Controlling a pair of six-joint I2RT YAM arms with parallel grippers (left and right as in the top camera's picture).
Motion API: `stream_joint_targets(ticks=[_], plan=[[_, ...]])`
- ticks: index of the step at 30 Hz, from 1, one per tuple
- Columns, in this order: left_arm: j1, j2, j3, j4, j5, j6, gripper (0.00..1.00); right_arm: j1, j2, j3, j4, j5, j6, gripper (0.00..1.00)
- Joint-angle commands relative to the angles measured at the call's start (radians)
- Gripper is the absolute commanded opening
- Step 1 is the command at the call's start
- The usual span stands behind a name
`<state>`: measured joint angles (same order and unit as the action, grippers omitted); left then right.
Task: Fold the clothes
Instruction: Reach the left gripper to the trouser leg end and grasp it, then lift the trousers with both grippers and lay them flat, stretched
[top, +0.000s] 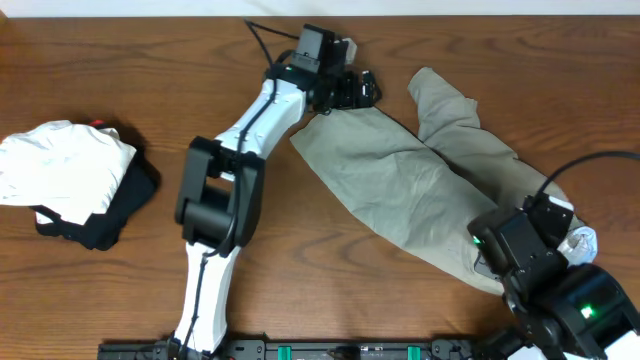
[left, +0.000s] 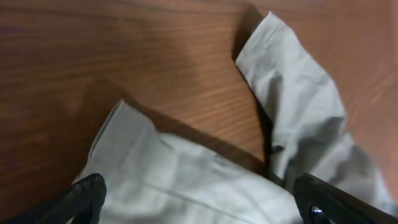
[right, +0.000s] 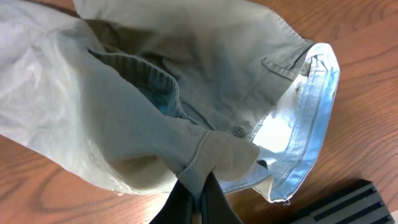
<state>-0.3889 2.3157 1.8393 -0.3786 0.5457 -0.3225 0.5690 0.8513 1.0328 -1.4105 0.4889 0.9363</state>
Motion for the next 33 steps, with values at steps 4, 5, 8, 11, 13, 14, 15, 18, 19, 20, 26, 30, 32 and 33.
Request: stream_joint_targets(ticks=[4,5,8,11,13,14,15,18,19,20,26,30,32,33], plan=[[-0.01,0.078,0.023,-0.025,-0.069,0.112,0.98,0.008,0.048,0.0,0.006,0.004,-0.018,0.01],[-0.011,0.082,0.022,-0.03,-0.069,0.126,0.98,0.008,0.055,0.0,0.007,0.005,-0.018,0.01],[-0.021,0.092,0.022,-0.047,-0.126,0.164,0.98,0.008,0.073,0.0,0.013,0.004,-0.018,0.01],[-0.037,0.092,0.022,-0.063,-0.147,0.213,0.98,0.008,0.092,0.0,0.017,0.004,-0.018,0.01],[-0.048,0.092,0.022,-0.073,-0.147,0.234,0.98,0.008,0.101,0.0,0.02,0.004,-0.018,0.01],[-0.053,0.092,0.022,-0.078,-0.148,0.241,0.98,0.008,0.105,0.0,0.021,0.004,-0.018,0.01],[-0.057,0.092,0.022,-0.083,-0.148,0.241,1.0,0.008,0.109,0.0,0.023,0.004,-0.018,0.01],[-0.068,0.092,0.022,-0.085,-0.153,0.24,0.96,0.008,0.116,0.0,0.023,0.004,-0.018,0.01],[-0.071,0.092,0.022,-0.085,-0.159,0.24,0.96,0.008,0.117,0.0,0.023,0.004,-0.018,0.01],[-0.073,0.092,0.022,-0.086,-0.168,0.24,0.96,0.008,0.117,-0.001,0.023,0.004,-0.018,0.01],[-0.083,0.092,0.008,-0.096,-0.23,0.24,0.67,0.008,0.117,-0.001,0.024,0.005,-0.018,0.01],[-0.083,0.092,0.009,-0.095,-0.23,0.24,0.4,0.008,0.117,-0.001,0.024,0.005,-0.018,0.01],[-0.078,0.087,0.009,-0.085,-0.23,0.24,0.39,0.008,0.117,-0.001,0.024,0.007,-0.018,0.01],[-0.075,0.082,0.009,-0.083,-0.23,0.24,0.39,0.008,0.117,-0.001,0.024,0.009,-0.018,0.01]])
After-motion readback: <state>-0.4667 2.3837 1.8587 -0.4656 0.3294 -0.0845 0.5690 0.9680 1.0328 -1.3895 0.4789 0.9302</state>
